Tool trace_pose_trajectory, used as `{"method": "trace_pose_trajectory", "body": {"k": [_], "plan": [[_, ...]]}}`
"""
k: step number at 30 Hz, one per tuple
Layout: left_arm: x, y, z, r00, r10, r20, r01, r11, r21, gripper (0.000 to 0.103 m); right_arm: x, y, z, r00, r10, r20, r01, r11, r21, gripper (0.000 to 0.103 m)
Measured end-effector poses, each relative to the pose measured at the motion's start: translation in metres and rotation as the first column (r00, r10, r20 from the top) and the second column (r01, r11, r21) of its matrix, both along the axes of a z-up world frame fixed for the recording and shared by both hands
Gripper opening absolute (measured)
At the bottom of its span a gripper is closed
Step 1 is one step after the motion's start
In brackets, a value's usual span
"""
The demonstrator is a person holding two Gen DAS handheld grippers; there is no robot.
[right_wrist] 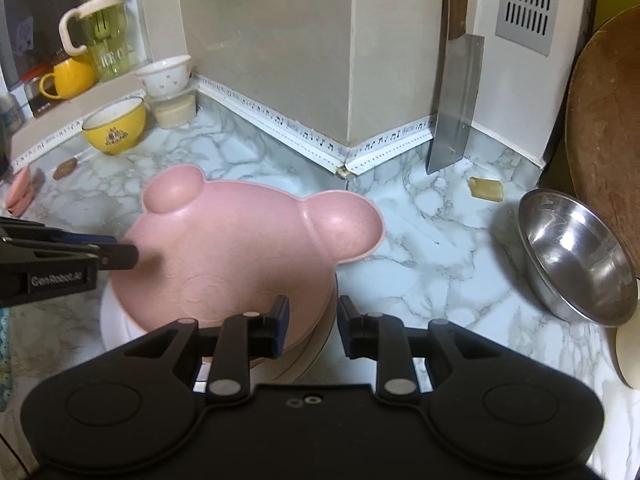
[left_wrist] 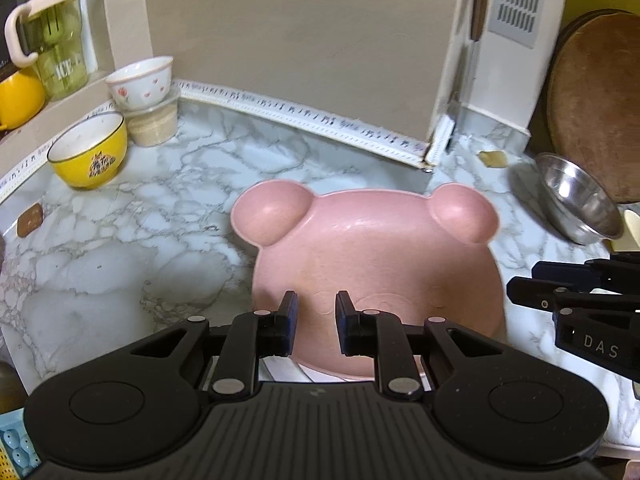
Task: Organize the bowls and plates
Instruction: 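Lower the pink bear plate onto the white plates and open both grippers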
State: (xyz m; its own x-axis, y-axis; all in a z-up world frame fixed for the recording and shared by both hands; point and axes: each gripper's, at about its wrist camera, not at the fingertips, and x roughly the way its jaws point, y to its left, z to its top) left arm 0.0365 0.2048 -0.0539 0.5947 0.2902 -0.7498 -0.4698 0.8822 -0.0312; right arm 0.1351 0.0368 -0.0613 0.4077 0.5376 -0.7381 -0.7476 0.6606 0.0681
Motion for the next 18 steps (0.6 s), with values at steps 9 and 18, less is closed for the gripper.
{"method": "trace_pose_trajectory", "body": {"k": [9,18], "plan": [[-0.011,-0.028,0.023,0.994,-0.091,0.056,0.089,0.995,0.034,0.020,-0.020,-0.023,0.022,0.999,-0.016,0.037,0.013,0.996,0.087,0.037],[-0.006,-0.061,0.038,0.979,-0.174,0.104,0.169,0.984,0.059,0.048,-0.028,-0.057,0.041,0.995,-0.065,0.081,0.052,0.987,0.149,0.063]]}}
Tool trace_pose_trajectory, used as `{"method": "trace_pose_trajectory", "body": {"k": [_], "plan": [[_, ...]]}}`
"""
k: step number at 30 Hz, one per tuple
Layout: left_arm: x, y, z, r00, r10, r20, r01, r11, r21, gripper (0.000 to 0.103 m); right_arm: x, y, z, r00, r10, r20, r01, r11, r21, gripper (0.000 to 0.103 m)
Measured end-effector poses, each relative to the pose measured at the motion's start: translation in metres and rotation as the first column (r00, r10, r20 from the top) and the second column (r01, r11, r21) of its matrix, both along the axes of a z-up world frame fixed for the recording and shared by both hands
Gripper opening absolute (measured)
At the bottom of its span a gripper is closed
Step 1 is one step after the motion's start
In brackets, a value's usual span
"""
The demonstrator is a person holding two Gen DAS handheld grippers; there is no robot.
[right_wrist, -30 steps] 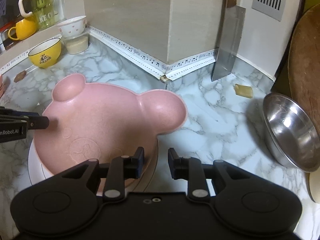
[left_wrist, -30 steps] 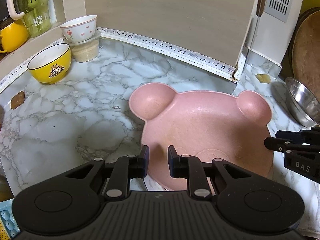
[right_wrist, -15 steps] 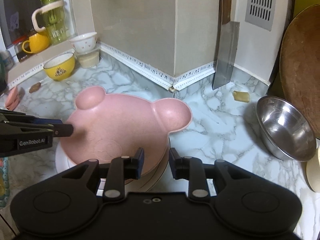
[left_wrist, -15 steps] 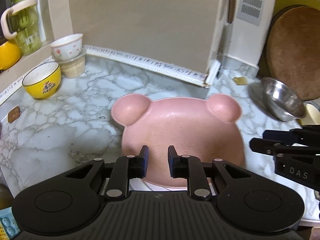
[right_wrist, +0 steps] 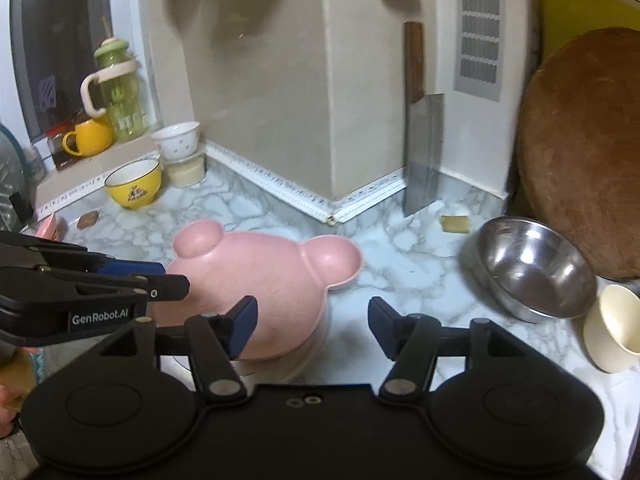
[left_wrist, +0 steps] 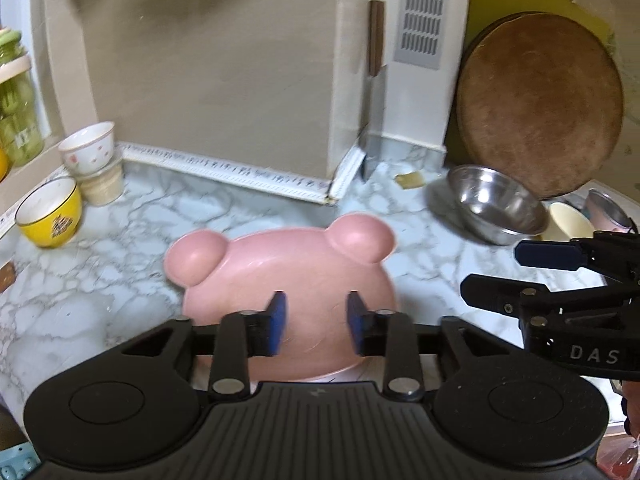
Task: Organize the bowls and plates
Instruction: 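Lower the pink bear plate onto the white plates and open both grippers, then move both grippers to the stainless steel bowl rim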
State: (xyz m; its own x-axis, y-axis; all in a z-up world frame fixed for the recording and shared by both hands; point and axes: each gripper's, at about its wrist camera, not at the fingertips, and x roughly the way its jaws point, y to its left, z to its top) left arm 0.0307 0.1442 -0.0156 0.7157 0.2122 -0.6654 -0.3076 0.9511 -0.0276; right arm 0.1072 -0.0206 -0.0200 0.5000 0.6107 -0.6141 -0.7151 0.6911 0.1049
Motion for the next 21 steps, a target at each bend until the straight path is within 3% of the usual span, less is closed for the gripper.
{"method": "trace_pose_trajectory", "body": {"k": [1,2,8,11,21], "plan": [[0.001,-0.004,0.002,1.000,-0.005,0.010,0.005,1.000,0.002,0.063,0.001,-0.006,0.002,1.000,-0.009,0.003,0.009,1.000,0.003,0.067],[0.002,-0.007,0.004,1.000,-0.008,0.025,0.008,1.000,0.007,0.066,0.002,-0.011,0.003,1.000,-0.019,0.007,0.019,1.000,0.005,0.074],[0.022,-0.028,0.013,0.997,-0.068,0.048,0.068,0.998,0.001,0.068,0.016,-0.045,0.013,0.996,-0.090,0.025,0.089,0.996,0.013,0.089],[0.034,-0.040,0.016,0.993,-0.095,0.069,0.094,0.995,0.012,0.079,0.027,-0.061,0.018,0.991,-0.132,0.035,0.132,0.991,0.014,0.100],[0.101,-0.067,0.020,0.992,-0.113,0.048,0.114,0.993,-0.026,0.079,0.080,-0.094,0.020,0.969,-0.245,0.009,0.245,0.968,-0.051,0.103]]}}
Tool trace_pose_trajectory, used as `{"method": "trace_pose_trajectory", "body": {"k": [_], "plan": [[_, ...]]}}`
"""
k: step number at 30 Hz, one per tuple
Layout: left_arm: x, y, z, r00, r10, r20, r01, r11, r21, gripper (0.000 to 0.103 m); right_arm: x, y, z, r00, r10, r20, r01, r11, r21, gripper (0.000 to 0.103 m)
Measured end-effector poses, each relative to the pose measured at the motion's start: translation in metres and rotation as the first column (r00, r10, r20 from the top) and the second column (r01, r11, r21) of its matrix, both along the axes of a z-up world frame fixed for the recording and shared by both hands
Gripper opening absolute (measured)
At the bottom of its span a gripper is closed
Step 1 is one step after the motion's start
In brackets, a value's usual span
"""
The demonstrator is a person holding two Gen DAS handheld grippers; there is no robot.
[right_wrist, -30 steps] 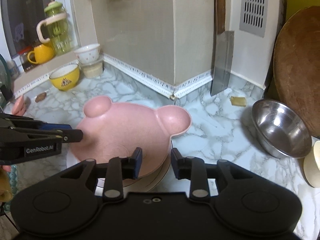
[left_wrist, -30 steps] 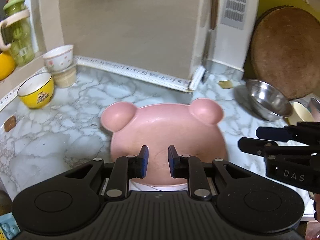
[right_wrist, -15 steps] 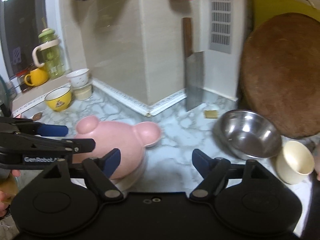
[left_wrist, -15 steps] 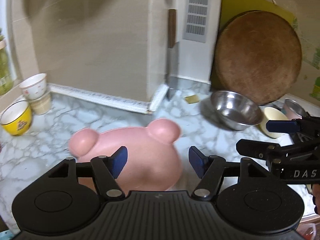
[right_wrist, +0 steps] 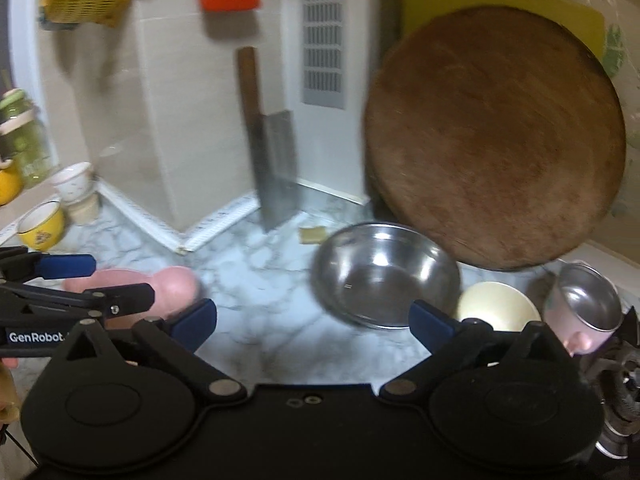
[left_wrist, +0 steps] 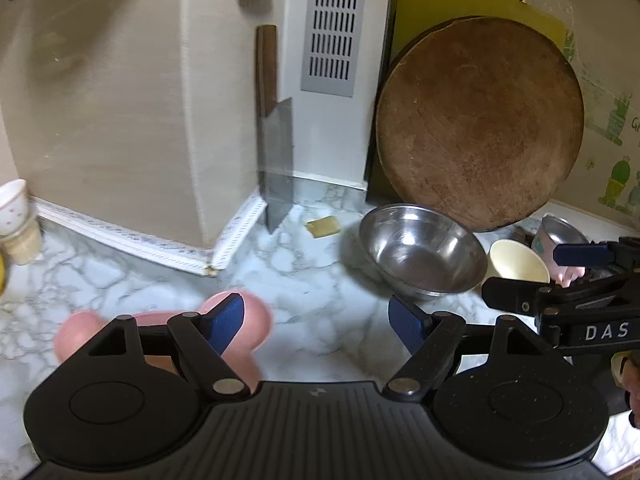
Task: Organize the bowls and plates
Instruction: 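Move both grippers to the stainless steel bowl rim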
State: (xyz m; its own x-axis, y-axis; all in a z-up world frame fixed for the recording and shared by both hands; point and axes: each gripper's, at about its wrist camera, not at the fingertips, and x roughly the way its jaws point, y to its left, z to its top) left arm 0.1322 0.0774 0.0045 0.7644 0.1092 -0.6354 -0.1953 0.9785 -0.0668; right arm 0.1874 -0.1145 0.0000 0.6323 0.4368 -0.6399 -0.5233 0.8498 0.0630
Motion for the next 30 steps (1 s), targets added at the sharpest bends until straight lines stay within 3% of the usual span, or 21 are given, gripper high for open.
{"method": "trace_pose_trajectory", "body": {"k": [16,30], "plan": [[0.121,-0.013,-0.020,0.984,0.031,-0.178,-0.034,0.999,-0.017,0.079,0.114,-0.014,-0.024,0.988,-0.093,-0.127,0.081,0.992,-0.099,0.103],[0.195,-0.015,-0.059,0.948,0.037,-0.318,-0.051,0.998,-0.036,0.079,0.201,-0.007,-0.050,0.965,-0.127,-0.230,0.093,0.984,-0.153,0.102]]}}
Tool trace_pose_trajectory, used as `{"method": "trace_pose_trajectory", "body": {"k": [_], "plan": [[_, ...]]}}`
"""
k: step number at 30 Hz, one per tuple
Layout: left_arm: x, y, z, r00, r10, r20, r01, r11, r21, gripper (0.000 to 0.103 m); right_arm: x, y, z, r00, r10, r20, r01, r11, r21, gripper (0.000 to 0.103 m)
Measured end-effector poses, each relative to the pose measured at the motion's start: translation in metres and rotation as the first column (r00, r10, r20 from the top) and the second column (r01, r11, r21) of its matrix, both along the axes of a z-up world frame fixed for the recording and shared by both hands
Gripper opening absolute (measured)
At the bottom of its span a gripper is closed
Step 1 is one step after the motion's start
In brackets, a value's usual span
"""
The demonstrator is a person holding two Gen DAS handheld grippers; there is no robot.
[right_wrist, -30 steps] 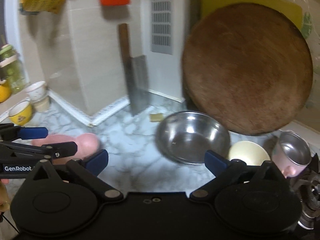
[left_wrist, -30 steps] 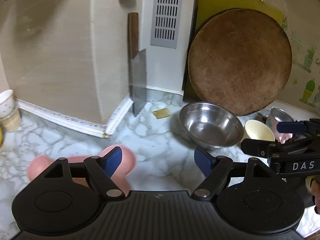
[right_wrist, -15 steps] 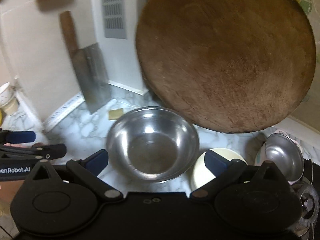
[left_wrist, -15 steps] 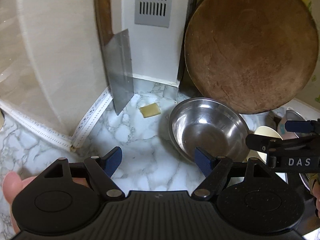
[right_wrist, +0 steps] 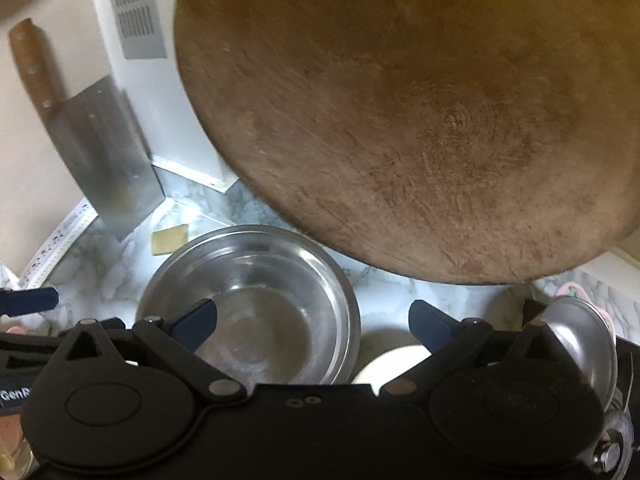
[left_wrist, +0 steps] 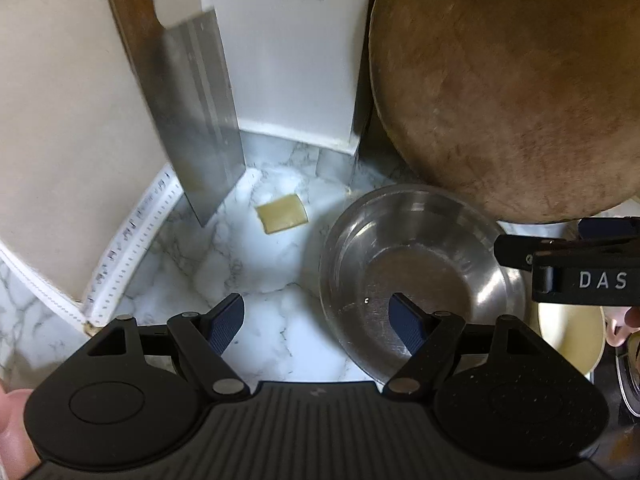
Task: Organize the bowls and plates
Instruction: 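Move both grippers to the stainless steel bowl rim, then close both grippers on the steel bowl rim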
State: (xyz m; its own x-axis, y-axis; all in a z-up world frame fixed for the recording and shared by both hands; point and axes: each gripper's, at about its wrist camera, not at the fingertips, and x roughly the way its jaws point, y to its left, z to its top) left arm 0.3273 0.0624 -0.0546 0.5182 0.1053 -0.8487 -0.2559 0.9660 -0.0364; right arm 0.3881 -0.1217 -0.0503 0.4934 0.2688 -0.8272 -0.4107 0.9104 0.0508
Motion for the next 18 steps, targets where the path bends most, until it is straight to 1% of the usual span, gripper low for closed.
{"method": "trace_pose_trajectory", "body": {"k": [3,6,9,10,11,13,14,15,16,17,18], "plan": [[0.010,0.001,-0.013,1.000,0.015,-0.024,-0.016,1.000,-0.011,0.079,0.013,0.002,-0.010,0.999,0.009,-0.033,-0.010,1.000,-0.005,0.101],[0.016,0.002,-0.023,0.999,0.023,-0.042,-0.024,0.999,-0.026,0.079,0.022,0.004,-0.023,0.998,0.012,-0.070,-0.012,1.000,-0.007,0.098],[0.021,0.002,-0.030,0.998,0.028,-0.052,-0.030,0.999,-0.041,0.079,0.030,0.006,-0.034,0.996,0.010,-0.091,-0.011,1.000,-0.014,0.092],[0.022,0.001,-0.032,0.998,0.029,-0.052,-0.032,0.999,-0.045,0.079,0.033,0.007,-0.037,0.995,0.009,-0.099,-0.011,1.000,-0.015,0.086],[0.023,0.000,-0.034,0.998,0.029,-0.054,-0.031,0.998,-0.045,0.079,0.035,0.007,-0.040,0.994,0.007,-0.107,-0.009,1.000,-0.016,0.084],[0.025,-0.002,-0.037,0.998,0.028,-0.056,-0.031,0.999,-0.040,0.079,0.038,0.007,-0.045,0.993,0.006,-0.121,-0.008,1.000,-0.010,0.081],[0.025,-0.003,-0.038,0.998,0.029,-0.056,-0.031,0.999,-0.042,0.078,0.039,0.007,-0.047,0.992,0.007,-0.128,-0.008,1.000,-0.007,0.078],[0.025,-0.004,-0.039,0.998,0.028,-0.054,-0.031,0.999,-0.045,0.073,0.041,0.009,-0.050,0.991,0.004,-0.131,-0.006,1.000,-0.009,0.076],[0.026,-0.004,-0.039,0.998,0.026,-0.054,-0.029,0.998,-0.050,0.066,0.041,0.009,-0.051,0.991,0.003,-0.134,-0.004,1.000,-0.010,0.073],[0.026,-0.005,-0.040,0.998,0.023,-0.057,-0.026,0.998,-0.059,0.063,0.042,0.010,-0.053,0.990,0.004,-0.138,-0.005,1.000,-0.006,0.069],[0.027,-0.006,-0.041,0.998,0.021,-0.058,-0.025,0.997,-0.067,0.058,0.043,0.010,-0.054,0.990,0.006,-0.142,-0.006,1.000,-0.003,0.067]]}}
